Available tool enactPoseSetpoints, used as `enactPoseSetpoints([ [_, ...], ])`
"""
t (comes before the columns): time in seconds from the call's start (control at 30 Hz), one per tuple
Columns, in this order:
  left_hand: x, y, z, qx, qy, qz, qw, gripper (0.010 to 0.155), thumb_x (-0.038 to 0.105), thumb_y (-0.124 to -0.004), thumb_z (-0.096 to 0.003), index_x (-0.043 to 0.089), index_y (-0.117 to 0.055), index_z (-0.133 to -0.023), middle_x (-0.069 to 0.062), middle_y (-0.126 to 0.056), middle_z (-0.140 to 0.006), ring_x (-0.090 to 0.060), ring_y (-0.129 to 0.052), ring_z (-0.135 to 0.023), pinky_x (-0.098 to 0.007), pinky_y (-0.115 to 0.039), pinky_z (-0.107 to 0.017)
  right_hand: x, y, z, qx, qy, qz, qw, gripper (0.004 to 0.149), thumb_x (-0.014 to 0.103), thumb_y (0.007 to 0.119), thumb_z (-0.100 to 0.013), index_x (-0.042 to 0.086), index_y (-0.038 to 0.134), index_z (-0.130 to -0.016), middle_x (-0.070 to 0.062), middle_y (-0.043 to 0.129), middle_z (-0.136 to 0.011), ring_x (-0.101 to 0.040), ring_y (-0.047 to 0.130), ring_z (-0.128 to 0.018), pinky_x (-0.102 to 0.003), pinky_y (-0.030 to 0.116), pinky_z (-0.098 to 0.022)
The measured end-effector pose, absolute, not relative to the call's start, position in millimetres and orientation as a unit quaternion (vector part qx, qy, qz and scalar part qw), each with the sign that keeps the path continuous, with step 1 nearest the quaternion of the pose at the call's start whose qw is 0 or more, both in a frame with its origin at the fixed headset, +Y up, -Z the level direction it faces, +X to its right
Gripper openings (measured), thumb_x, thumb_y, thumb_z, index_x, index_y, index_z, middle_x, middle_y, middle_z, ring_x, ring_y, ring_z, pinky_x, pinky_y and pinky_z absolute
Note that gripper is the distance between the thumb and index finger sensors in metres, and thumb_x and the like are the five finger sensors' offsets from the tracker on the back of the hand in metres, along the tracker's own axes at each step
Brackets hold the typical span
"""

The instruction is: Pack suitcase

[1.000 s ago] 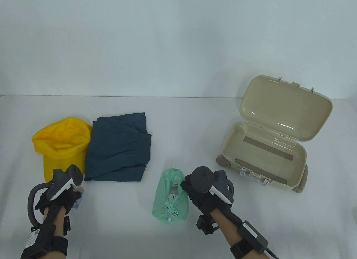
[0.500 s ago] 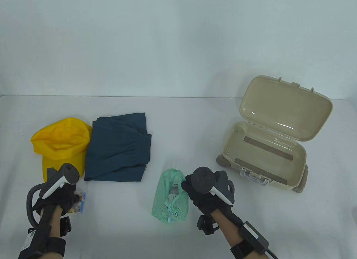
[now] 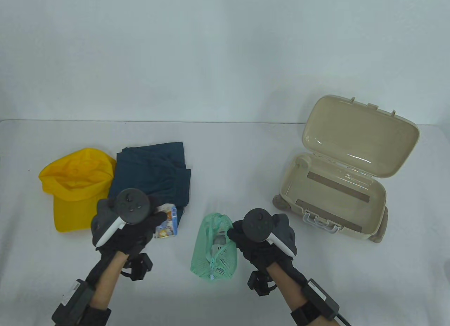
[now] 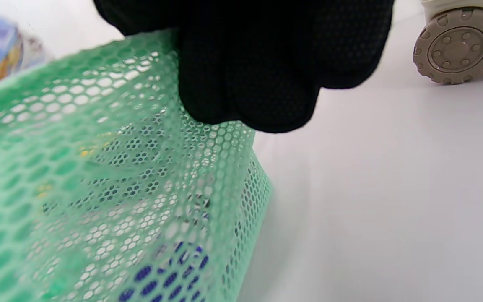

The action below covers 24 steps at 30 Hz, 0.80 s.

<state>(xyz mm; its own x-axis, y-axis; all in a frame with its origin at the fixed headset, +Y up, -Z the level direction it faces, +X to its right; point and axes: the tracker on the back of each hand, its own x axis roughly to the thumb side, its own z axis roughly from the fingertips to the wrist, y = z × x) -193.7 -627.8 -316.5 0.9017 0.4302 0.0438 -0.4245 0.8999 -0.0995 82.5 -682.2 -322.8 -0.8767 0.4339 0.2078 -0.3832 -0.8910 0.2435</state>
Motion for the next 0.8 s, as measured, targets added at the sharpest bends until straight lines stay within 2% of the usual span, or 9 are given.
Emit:
enactPoseSetpoints([
  [0.2, -142, -652, -321, -0.066, -0.030, 0.265, 0.962, 0.058, 0.041, -0.079, -0.0492, 0.017, -0.066, -0.100, -0.002, -0.094, -0.079, -0.012, -0.108, -0.053, -0.032, -0.093, -0.046, 84, -684, -325, 0.125, 0.116, 0.956, 0.238, 0.045, 0.047, 0.069, -0.054, 0.014, 0.083, -0.081, 0.004, 0.099, -0.061, -0.015, 0.103, -0.051, -0.035, 0.088, -0.042],
  [0.3, -133, -663, -321, -0.077, -0.012, 0.298, 0.951, 0.058, 0.041, -0.079, -0.0495, 0.015, -0.065, -0.100, -0.003, -0.093, -0.079, -0.012, -0.108, -0.053, -0.032, -0.093, -0.046, 89, -687, -327, 0.112, 0.134, 0.946, 0.272, 0.045, 0.046, 0.068, -0.055, 0.013, 0.083, -0.081, 0.004, 0.100, -0.061, -0.015, 0.104, -0.050, -0.034, 0.089, -0.041],
  [0.43, -130, -672, -321, -0.080, 0.003, 0.284, 0.956, 0.057, 0.040, -0.079, -0.0495, 0.015, -0.065, -0.099, -0.004, -0.093, -0.079, -0.013, -0.108, -0.053, -0.033, -0.093, -0.045, 93, -688, -329, 0.099, 0.146, 0.938, 0.300, 0.046, 0.046, 0.068, -0.055, 0.011, 0.083, -0.081, 0.004, 0.101, -0.061, -0.015, 0.104, -0.049, -0.034, 0.089, -0.040],
  [0.6, -118, -674, -317, -0.082, -0.028, 0.231, 0.969, 0.057, 0.038, -0.081, -0.0492, 0.015, -0.067, -0.099, -0.005, -0.094, -0.077, -0.014, -0.107, -0.051, -0.034, -0.092, -0.044, 92, -688, -330, 0.097, 0.139, 0.939, 0.298, 0.046, 0.046, 0.068, -0.055, 0.011, 0.083, -0.081, 0.004, 0.101, -0.061, -0.015, 0.105, -0.049, -0.034, 0.089, -0.040],
  [0.8, -88, -666, -317, -0.078, -0.082, 0.091, 0.989, 0.055, 0.037, -0.082, -0.0486, 0.015, -0.068, -0.097, -0.006, -0.094, -0.075, -0.014, -0.107, -0.049, -0.034, -0.092, -0.043, 92, -686, -330, 0.089, 0.121, 0.945, 0.289, 0.046, 0.046, 0.068, -0.055, 0.011, 0.083, -0.081, 0.004, 0.101, -0.060, -0.015, 0.104, -0.048, -0.034, 0.089, -0.040],
])
